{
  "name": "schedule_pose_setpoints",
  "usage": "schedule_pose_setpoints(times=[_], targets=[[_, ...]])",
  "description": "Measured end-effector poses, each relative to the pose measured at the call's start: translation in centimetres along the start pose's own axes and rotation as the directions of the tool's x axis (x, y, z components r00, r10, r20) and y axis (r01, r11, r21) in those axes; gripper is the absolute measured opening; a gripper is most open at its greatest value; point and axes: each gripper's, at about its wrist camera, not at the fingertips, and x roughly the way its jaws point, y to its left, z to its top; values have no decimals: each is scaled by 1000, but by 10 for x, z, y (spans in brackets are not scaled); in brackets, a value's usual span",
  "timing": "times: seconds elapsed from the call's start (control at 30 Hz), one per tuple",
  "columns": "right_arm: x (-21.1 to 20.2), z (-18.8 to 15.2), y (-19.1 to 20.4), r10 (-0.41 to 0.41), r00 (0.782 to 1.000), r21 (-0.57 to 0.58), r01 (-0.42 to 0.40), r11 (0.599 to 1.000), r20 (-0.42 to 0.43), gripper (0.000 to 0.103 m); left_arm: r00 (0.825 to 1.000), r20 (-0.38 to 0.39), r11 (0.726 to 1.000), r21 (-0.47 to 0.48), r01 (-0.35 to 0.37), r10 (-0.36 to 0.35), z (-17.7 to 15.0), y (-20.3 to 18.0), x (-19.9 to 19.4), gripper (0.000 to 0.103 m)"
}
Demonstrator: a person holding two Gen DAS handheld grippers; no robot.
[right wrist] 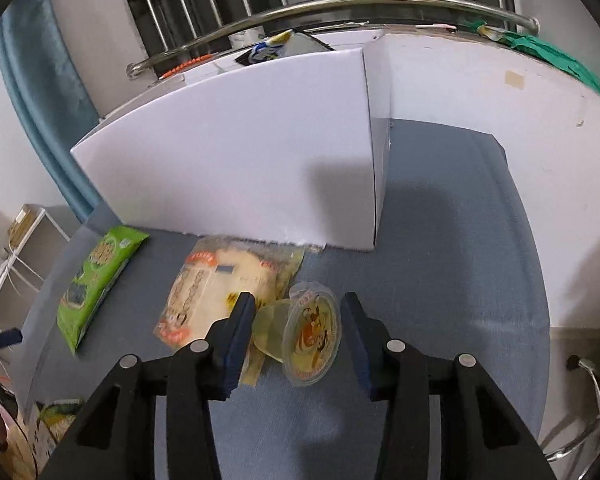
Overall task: Organize snacks
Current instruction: 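Grasp the small yellow jelly cup with the right tool, then grasp the green seaweed package with the left tool while the right tool lifts the jelly cup, then carry the seaweed package and jelly cup into the white box and open both tools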
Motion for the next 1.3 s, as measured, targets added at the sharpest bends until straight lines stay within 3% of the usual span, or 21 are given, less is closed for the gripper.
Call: schedule_pose_setpoints(times=[0.3,0.37,0.47,0.6,0.67,0.7,0.8,1.03,1.13,1.3], targets=[[-67,-37,29,19,990,14,-21,1000,137,46,999,-44,999,48,-11,13,46,-5,41,103],[-84,-49,39,12,985,18,-15,1000,171,46,996,-67,997,63,-49,53,55,-5,57,103],[-107,-65,47,53,972,60,-69,996,230,46,985,-115,990,83,-118,127,69,1,87,103],[-135,-83,67,77,952,72,-103,992,297,46,977,-148,985,102,-142,156,73,6,111,102],[-144,-88,75,78,948,67,-104,992,308,46,974,-134,977,138,-165,183,72,2,112,93],[-148,-90,79,74,948,59,-96,994,310,46,975,-118,973,155,-172,191,71,1,110,71],[-154,-94,83,79,948,65,-104,992,308,46,987,-107,987,119,-109,121,69,5,100,65],[-155,-96,88,81,944,69,-109,992,319,46,998,43,992,117,-55,50,59,-5,34,64],[-153,-91,91,93,941,66,-120,990,324,46,992,126,992,122,-9,-7,66,-12,1,64],[-145,-57,93,130,933,54,-157,986,334,46,974,223,992,128,6,-34,98,-20,-27,65]])
